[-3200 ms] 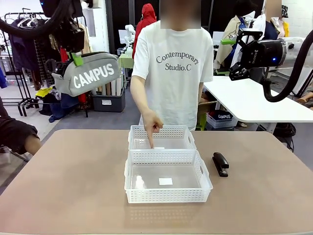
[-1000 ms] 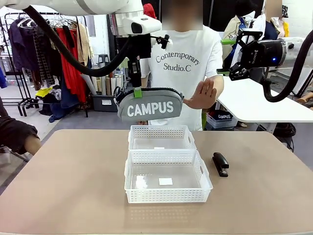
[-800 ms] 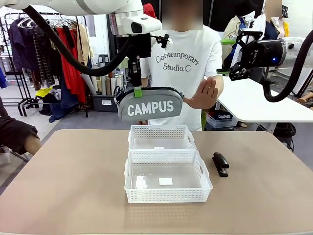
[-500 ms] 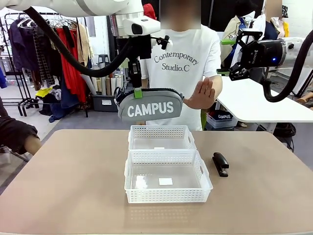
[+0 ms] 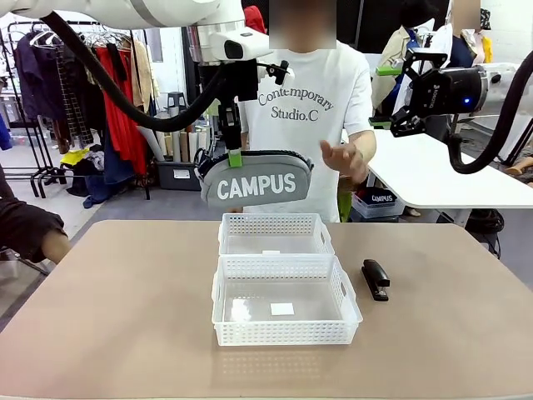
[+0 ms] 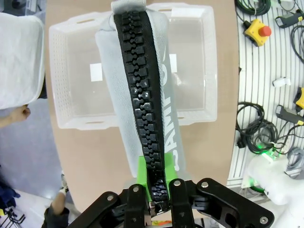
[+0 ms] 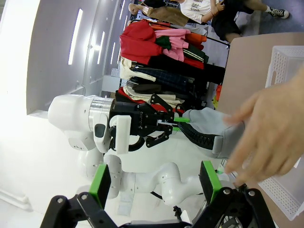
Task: Distribute items into two baskets.
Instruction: Place the picked Pencil pouch into the Organizing basket as instructed by the person.
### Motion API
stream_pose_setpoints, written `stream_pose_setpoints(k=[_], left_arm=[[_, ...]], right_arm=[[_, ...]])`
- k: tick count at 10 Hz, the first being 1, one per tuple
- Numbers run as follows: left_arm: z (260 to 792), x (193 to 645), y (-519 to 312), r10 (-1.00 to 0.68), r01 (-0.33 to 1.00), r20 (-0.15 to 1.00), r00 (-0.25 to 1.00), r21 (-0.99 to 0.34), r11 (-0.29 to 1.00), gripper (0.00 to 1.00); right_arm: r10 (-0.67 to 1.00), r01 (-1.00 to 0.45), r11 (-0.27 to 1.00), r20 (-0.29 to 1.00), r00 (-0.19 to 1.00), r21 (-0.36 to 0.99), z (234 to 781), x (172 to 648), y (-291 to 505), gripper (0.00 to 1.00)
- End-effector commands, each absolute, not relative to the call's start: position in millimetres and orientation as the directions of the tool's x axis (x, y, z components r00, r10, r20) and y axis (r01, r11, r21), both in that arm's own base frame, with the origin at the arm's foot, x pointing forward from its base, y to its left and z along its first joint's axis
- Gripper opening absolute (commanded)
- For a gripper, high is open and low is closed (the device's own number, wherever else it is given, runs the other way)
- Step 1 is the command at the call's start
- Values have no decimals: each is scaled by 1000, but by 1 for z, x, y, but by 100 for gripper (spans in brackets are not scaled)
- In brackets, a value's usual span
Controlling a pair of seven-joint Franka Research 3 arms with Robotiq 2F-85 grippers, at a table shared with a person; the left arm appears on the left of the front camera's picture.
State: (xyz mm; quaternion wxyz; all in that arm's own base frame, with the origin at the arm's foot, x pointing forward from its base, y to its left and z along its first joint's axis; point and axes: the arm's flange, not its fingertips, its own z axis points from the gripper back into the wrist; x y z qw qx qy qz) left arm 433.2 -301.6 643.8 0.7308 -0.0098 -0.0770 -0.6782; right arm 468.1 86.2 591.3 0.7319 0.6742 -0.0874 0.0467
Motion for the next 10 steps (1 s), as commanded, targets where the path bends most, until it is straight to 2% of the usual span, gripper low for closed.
stream_pose_setpoints(k=[1, 10], left_arm=[[646, 431, -301, -990, 993, 126, 64, 93, 76, 0], [646, 431, -301, -990, 993, 126, 64, 93, 76, 0]], right_arm=[[-49, -190, 84, 194, 980, 978, 593, 467, 86, 100], [-49, -190, 84, 194, 980, 978, 593, 467, 86, 100]])
